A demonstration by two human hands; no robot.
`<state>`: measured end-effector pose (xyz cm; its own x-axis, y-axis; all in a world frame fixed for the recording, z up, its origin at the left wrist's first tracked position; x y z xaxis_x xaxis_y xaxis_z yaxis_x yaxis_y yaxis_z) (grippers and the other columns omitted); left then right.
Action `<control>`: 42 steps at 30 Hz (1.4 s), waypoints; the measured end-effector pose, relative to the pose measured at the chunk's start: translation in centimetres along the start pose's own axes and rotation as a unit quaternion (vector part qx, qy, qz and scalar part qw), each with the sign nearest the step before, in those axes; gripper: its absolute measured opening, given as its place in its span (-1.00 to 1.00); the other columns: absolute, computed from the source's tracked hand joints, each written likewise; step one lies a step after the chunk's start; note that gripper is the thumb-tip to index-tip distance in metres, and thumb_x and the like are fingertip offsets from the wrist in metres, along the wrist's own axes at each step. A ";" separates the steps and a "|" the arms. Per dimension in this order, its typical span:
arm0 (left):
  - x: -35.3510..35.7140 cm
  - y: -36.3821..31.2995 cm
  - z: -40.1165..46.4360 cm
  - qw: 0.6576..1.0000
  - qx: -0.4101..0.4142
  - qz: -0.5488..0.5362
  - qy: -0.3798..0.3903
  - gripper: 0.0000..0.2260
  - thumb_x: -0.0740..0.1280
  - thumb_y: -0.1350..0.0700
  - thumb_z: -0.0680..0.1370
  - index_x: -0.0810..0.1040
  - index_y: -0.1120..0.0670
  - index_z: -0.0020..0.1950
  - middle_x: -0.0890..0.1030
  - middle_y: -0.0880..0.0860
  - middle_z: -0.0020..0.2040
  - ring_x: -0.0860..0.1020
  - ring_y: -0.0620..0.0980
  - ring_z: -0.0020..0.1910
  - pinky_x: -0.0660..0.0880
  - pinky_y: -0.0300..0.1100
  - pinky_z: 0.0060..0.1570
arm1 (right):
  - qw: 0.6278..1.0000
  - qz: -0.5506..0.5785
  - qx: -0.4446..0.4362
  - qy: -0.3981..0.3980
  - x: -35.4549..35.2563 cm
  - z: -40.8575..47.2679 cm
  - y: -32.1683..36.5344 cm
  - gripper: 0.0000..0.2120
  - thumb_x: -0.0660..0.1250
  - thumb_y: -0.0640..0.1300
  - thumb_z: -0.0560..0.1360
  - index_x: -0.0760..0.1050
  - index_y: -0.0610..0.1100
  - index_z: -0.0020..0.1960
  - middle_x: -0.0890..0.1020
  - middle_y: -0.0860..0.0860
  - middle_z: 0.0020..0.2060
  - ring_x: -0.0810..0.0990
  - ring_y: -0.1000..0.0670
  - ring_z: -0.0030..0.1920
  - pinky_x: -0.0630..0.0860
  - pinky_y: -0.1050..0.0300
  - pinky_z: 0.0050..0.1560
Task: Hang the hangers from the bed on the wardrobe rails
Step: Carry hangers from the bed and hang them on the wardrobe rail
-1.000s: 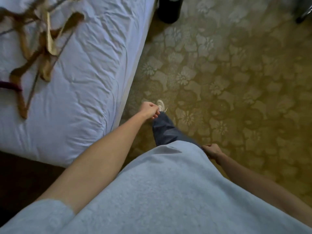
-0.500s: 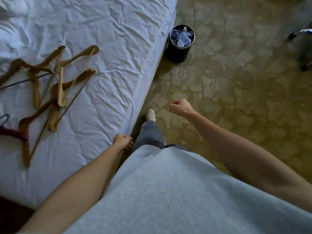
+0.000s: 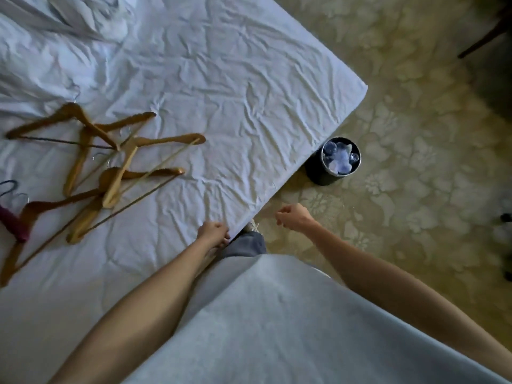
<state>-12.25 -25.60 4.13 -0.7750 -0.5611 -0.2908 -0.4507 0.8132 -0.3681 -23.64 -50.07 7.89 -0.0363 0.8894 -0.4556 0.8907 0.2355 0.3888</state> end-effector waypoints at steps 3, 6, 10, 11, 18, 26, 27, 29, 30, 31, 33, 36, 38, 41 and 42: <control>-0.4 -5.1 0.6 0.998 0.019 -0.049 -0.026 -0.81 0.28 0.18 0.59 0.62 0.21 -0.15 0.67 0.13 -0.22 0.57 -0.03 -0.39 0.49 -0.30 -0.49 | 0.999 -0.031 0.013 0.006 -3.4 3.3 -0.3 -0.82 0.32 -0.12 0.52 0.65 -0.12 -0.19 0.65 0.03 -0.32 0.55 0.10 -0.36 0.46 0.26 -0.36; -1.4 -8.5 1.1 0.996 0.028 -0.069 -0.054 -0.83 0.28 0.15 0.62 0.60 0.12 -0.13 0.70 0.09 -0.16 0.61 -0.04 -0.31 0.55 -0.25 -0.34 | 0.997 -0.068 0.020 0.014 -6.3 6.2 0.3 -0.81 0.32 -0.15 0.49 0.66 -0.14 -0.24 0.68 -0.02 -0.32 0.58 0.03 -0.34 0.54 0.17 -0.30; -3.1 -9.1 2.3 0.973 -0.006 -0.192 -0.130 -0.87 0.28 0.18 0.63 0.62 0.14 0.06 0.68 0.09 -0.17 0.58 -0.03 -0.34 0.52 -0.19 -0.31 | 0.991 -0.122 0.005 0.051 -8.6 10.5 3.5 -0.80 0.34 -0.16 0.48 0.67 -0.22 -0.24 0.67 -0.01 -0.40 0.57 0.00 -0.36 0.53 0.13 -0.27; -3.3 -8.8 2.4 0.965 -0.018 -0.218 -0.144 -0.87 0.29 0.17 0.63 0.63 0.14 0.06 0.68 0.07 -0.20 0.58 -0.03 -0.34 0.51 -0.18 -0.31 | 0.989 -0.134 -0.001 0.062 -8.9 11.5 4.3 -0.80 0.34 -0.18 0.48 0.66 -0.21 -0.25 0.65 0.01 -0.43 0.56 0.00 -0.38 0.52 0.15 -0.28; -4.4 -7.2 2.0 0.885 -0.114 -0.384 -0.237 -0.90 0.36 0.17 0.59 0.65 0.16 0.02 0.69 0.10 -0.23 0.59 -0.02 -0.36 0.51 -0.16 -0.33 | 0.946 -0.253 -0.095 0.180 -8.0 17.1 15.2 -0.85 0.35 -0.18 0.53 0.67 -0.21 -0.02 0.71 -0.09 -0.20 0.59 0.01 -0.28 0.50 0.22 -0.27; -10.3 -7.0 2.7 0.827 -0.130 -0.453 -0.306 -0.92 0.32 0.15 0.63 0.60 0.11 0.05 0.69 0.08 -0.19 0.60 -0.07 -0.37 0.51 -0.28 -0.42 | 0.911 -0.288 -0.193 0.223 -0.9 19.3 30.2 -0.84 0.37 -0.18 0.53 0.68 -0.23 0.00 0.72 -0.11 -0.20 0.62 0.01 -0.26 0.52 0.24 -0.25; -11.4 -6.7 3.0 0.821 -0.130 -0.460 -0.312 -0.92 0.33 0.15 0.62 0.60 0.11 0.04 0.68 0.08 -0.20 0.59 -0.07 -0.39 0.50 -0.29 -0.45 | 0.910 -0.285 -0.196 0.228 0.4 19.5 32.0 -0.84 0.37 -0.18 0.53 0.68 -0.23 0.01 0.72 -0.12 -0.18 0.62 0.00 -0.25 0.50 0.24 -0.28; -13.4 -6.1 4.1 0.811 -0.126 -0.473 -0.319 -0.92 0.33 0.16 0.61 0.60 0.13 0.04 0.68 0.10 -0.19 0.57 -0.06 -0.41 0.47 -0.31 -0.50 | 0.907 -0.286 -0.199 0.235 3.2 20.0 34.9 -0.86 0.37 -0.18 0.51 0.67 -0.21 -0.04 0.72 -0.15 -0.16 0.61 0.01 -0.28 0.50 0.22 -0.28; -14.4 -5.6 4.8 0.806 -0.125 -0.481 -0.323 -0.92 0.33 0.16 0.61 0.60 0.14 0.04 0.68 0.11 -0.19 0.57 -0.05 -0.42 0.47 -0.30 -0.50 | 0.905 -0.290 -0.202 0.237 4.6 20.4 36.3 -0.88 0.37 -0.18 0.50 0.67 -0.19 -0.09 0.73 -0.16 -0.16 0.61 0.00 -0.27 0.53 0.17 -0.24; -15.2 -5.2 5.4 0.802 -0.127 -0.485 -0.324 -0.92 0.33 0.16 0.61 0.60 0.13 0.03 0.68 0.12 -0.19 0.57 -0.04 -0.42 0.48 -0.29 -0.49 | 0.901 -0.297 -0.207 0.237 6.0 20.8 37.4 -0.88 0.37 -0.18 0.49 0.67 -0.17 -0.13 0.73 -0.17 -0.15 0.63 -0.02 -0.24 0.57 0.10 -0.17; -16.9 -3.9 7.3 0.798 -0.135 -0.491 -0.323 -0.93 0.32 0.16 0.61 0.59 0.12 -0.01 0.67 0.11 -0.20 0.57 -0.04 -0.42 0.50 -0.28 -0.46 | 0.894 -0.315 -0.221 0.230 9.1 22.0 39.8 -0.87 0.38 -0.17 0.47 0.70 -0.17 -0.12 0.74 -0.15 -0.15 0.65 -0.06 -0.17 0.58 0.01 -0.03; -18.4 -1.8 10.9 0.801 -0.146 -0.491 -0.310 -0.89 0.30 0.16 0.62 0.60 0.15 0.01 0.66 0.08 -0.23 0.56 -0.05 -0.43 0.50 -0.28 -0.46 | 0.889 -0.339 -0.242 0.190 12.7 23.9 42.7 -0.82 0.36 -0.16 0.42 0.71 -0.13 -0.07 0.73 -0.10 -0.12 0.68 -0.09 -0.07 0.60 0.08 0.00; -19.1 -0.1 13.4 0.800 -0.157 -0.489 -0.310 -0.87 0.28 0.18 0.62 0.60 0.18 0.00 0.64 0.08 -0.27 0.54 -0.05 -0.45 0.48 -0.30 -0.51 | 0.889 -0.343 -0.255 0.162 15.1 25.6 43.9 -0.80 0.37 -0.14 0.41 0.70 -0.11 -0.01 0.73 -0.11 -0.03 0.68 -0.12 0.03 0.61 0.05 0.09; -19.4 2.1 16.7 0.807 -0.183 -0.467 -0.311 -0.81 0.26 0.20 0.60 0.65 0.23 -0.04 0.65 0.10 -0.30 0.57 -0.02 -0.42 0.50 -0.29 -0.46 | 0.878 -0.366 -0.284 0.117 18.0 28.2 44.9 -0.73 0.45 -0.09 0.38 0.66 -0.04 0.08 0.72 -0.07 0.05 0.66 -0.09 0.13 0.58 0.05 0.15; -19.4 2.6 18.0 0.816 -0.188 -0.452 -0.307 -0.78 0.26 0.19 0.59 0.68 0.23 -0.07 0.68 0.12 -0.26 0.61 0.02 -0.35 0.56 -0.24 -0.34 | 0.875 -0.372 -0.292 0.103 18.8 29.0 45.0 -0.70 0.47 -0.07 0.38 0.64 -0.03 0.11 0.72 -0.07 0.06 0.65 -0.09 0.13 0.58 0.05 0.15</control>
<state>9.58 -15.36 -7.05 0.2651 -0.8358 -0.4808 -0.9093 -0.0508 -0.4130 28.86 -34.10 -6.43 -0.6425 0.4418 -0.6261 0.2035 0.8861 0.4164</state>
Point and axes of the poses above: each hand's wrist, its own z-axis towards the middle knuckle, its own x-axis out of the palm, y = z × x, the point moved 10 cm from there along z, towards the middle knuckle
